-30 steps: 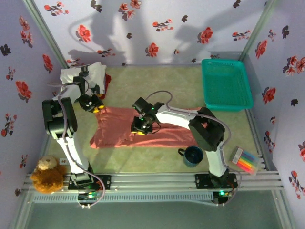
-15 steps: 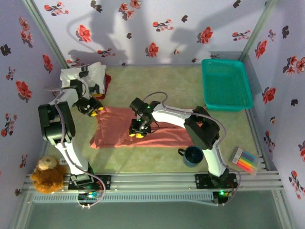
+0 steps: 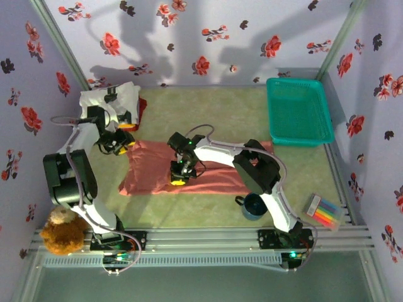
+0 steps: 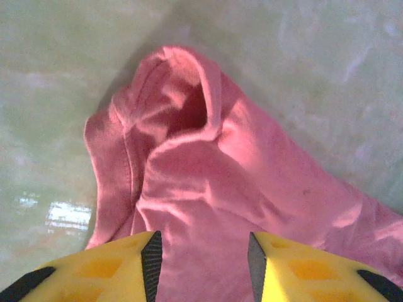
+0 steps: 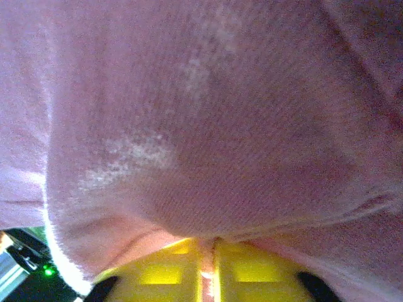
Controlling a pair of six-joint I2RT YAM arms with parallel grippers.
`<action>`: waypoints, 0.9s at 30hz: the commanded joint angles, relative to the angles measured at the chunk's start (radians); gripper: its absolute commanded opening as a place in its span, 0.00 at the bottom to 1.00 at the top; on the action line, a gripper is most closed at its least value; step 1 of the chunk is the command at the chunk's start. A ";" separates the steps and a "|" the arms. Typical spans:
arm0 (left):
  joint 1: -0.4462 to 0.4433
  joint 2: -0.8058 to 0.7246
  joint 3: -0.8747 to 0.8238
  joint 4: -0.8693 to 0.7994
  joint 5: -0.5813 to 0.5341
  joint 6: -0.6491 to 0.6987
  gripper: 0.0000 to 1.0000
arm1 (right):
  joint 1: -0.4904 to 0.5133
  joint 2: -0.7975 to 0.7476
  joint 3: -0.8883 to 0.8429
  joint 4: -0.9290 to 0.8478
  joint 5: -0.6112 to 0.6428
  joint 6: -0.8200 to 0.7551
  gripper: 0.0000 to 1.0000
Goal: Fold and stack the t-shirts
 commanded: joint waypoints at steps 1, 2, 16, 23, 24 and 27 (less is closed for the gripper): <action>-0.003 -0.050 -0.042 -0.049 0.020 -0.021 0.43 | 0.007 -0.013 0.024 -0.058 0.014 -0.010 0.03; -0.010 -0.062 -0.061 -0.046 0.027 -0.032 0.43 | 0.007 -0.025 0.020 -0.062 0.024 -0.010 0.00; -0.182 -0.037 -0.268 0.074 0.098 -0.174 0.44 | 0.005 -0.095 -0.058 -0.120 0.055 0.029 0.00; -0.187 -0.024 -0.282 0.052 0.012 -0.152 0.44 | -0.024 -0.024 -0.065 -0.110 0.007 0.025 0.22; -0.188 -0.022 -0.285 0.056 0.013 -0.153 0.44 | -0.028 -0.033 -0.067 -0.112 0.017 0.024 0.26; -0.186 -0.027 -0.288 0.071 0.023 -0.159 0.46 | -0.036 -0.095 -0.061 -0.145 0.052 0.009 0.28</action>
